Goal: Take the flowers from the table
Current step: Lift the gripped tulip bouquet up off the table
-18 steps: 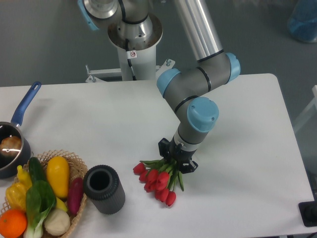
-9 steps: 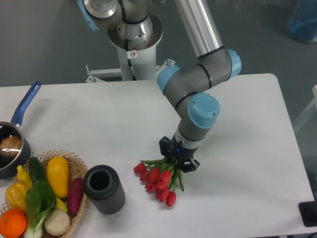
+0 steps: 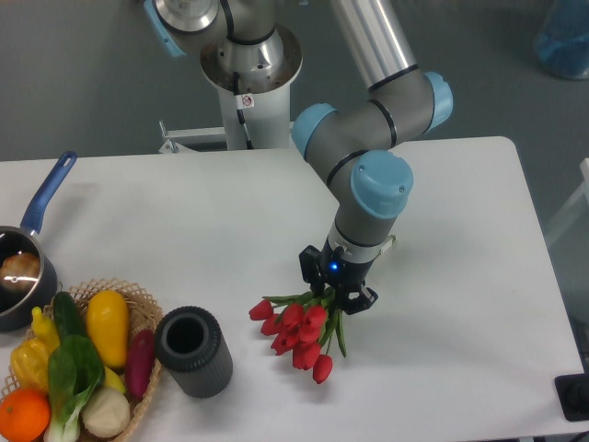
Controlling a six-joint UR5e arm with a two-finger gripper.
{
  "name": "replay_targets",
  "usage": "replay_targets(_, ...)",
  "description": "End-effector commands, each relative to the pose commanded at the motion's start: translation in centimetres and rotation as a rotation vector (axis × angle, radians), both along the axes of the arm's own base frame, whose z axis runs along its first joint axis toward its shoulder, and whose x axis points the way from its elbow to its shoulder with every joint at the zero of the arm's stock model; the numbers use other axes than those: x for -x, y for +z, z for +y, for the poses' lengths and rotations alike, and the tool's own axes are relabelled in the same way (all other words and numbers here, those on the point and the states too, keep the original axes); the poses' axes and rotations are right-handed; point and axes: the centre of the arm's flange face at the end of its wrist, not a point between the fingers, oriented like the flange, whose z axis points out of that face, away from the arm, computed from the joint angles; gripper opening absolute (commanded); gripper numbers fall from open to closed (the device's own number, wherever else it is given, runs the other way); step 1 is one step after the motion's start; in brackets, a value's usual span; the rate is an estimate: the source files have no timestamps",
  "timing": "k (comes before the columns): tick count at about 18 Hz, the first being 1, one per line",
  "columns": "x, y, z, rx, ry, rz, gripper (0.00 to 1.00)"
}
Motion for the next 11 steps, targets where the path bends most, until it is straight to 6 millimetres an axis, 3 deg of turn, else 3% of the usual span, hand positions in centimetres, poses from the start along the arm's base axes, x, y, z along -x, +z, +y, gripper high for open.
replay_targets(2,-0.14,0.69,-0.01,-0.012,-0.001,0.004,0.39)
replay_targets(4,-0.13,0.85,0.01,-0.021,0.0,-0.002,0.31)
replay_targets(11,-0.02,0.91,-0.15,-0.02,0.003,-0.003,0.31)
